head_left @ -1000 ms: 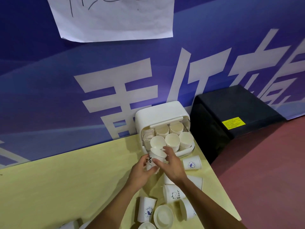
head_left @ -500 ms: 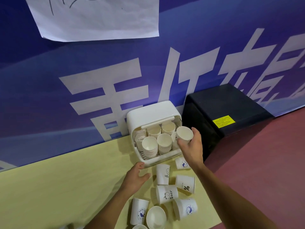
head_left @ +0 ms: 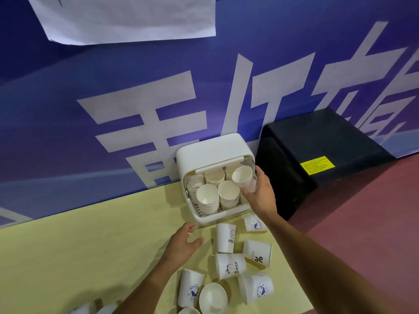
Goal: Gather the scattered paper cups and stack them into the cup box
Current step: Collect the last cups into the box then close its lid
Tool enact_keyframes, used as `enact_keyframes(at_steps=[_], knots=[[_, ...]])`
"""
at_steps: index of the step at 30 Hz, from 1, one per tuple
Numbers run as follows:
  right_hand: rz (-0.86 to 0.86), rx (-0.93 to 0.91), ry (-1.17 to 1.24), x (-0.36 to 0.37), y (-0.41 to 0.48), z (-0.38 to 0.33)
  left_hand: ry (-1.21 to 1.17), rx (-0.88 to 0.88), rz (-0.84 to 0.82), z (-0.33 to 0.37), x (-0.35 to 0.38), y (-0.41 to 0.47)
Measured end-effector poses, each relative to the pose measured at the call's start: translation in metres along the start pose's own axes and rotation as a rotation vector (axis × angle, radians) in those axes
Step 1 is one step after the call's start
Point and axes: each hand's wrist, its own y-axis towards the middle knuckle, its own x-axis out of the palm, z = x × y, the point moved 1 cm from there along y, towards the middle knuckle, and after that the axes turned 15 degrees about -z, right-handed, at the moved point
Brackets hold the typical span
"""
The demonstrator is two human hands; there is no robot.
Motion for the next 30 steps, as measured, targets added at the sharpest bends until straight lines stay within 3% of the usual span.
enact_keyframes(at_steps=[6,13,20,30], knots=[[-0.038,0.067,-0.194,0.009,0.011,0.014,-0.014,-0.017,-0.008,-0.002,0.005,-0.002],[-0.028,0.022,-0.186,0.014,0.002,0.026,-0.019,-0.02,-0.006,-0.003,0.005,-0.002],[0.028,0.135,-0.16,0.022,-0.027,0.036,0.015,-0.008,-0.043,0.003,0.01,-0.005],[-0.319,0.131,-0.307,0.056,-0.104,0.059,0.214,-0.099,-0.22,-0.006,0.02,-0.017]])
